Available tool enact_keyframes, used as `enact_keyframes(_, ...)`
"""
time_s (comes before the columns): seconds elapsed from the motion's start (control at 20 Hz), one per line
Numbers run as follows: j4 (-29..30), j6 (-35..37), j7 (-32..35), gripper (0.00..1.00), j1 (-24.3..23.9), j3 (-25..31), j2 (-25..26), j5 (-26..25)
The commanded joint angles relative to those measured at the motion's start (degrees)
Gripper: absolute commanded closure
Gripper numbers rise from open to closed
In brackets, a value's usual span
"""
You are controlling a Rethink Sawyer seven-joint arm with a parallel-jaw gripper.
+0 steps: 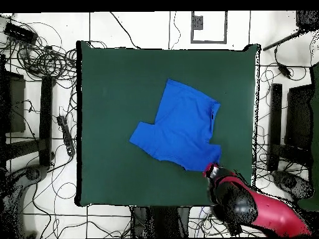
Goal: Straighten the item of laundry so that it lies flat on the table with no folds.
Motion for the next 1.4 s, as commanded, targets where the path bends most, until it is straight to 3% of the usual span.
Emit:
enact_keyframes(0.05,-1.0,12.1,-17.2,1.00,-7.3,11.8,0.7,-5.6)
enact_keyframes(0.3,-2.4,14.0,-16.3,1.00,-10.1,14.4,2.1,-8.4)
enact_keyframes(1.0,-2.6,10.8,-8.8,1.00,-10.6,16.2,5.7,-14.1)
enact_keyframes(1.05,-2.6,11.0,-8.4,0.00,-10.8,16.7,5.7,-14.6)
enact_keyframes(1.4,-1.6,13.0,-7.9,0.00,-10.7,16.6,4.8,-13.4)
